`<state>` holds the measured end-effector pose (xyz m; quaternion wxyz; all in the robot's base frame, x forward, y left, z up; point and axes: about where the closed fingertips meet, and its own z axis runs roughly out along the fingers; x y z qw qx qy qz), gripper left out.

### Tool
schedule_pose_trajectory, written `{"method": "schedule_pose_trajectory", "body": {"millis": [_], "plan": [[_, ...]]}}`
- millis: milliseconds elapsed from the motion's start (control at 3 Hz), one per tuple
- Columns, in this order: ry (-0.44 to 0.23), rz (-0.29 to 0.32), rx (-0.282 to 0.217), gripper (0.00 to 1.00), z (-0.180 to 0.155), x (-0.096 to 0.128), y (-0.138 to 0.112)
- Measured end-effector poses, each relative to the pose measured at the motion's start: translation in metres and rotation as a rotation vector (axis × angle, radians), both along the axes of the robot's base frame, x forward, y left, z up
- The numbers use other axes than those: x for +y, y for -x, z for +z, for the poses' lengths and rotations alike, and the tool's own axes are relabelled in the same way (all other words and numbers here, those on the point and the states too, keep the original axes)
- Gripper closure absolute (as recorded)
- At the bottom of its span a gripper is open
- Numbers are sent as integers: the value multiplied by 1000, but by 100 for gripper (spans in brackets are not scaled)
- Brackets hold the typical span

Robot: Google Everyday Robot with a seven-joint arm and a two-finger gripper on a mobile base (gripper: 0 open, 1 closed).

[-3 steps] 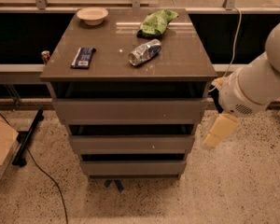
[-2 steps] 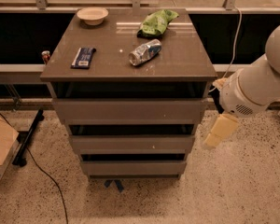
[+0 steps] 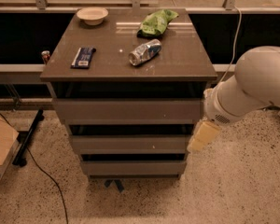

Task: Open middle drawer

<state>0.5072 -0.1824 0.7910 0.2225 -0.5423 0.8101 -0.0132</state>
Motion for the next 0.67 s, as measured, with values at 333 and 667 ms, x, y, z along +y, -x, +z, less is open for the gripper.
{"method": "schedule_pose_trajectory", "body": {"millis": [333,667], "plan": [[-40,-38,-28,0,-38,5,-15],[-91,-79,-46,0,-74,6,-32]]}}
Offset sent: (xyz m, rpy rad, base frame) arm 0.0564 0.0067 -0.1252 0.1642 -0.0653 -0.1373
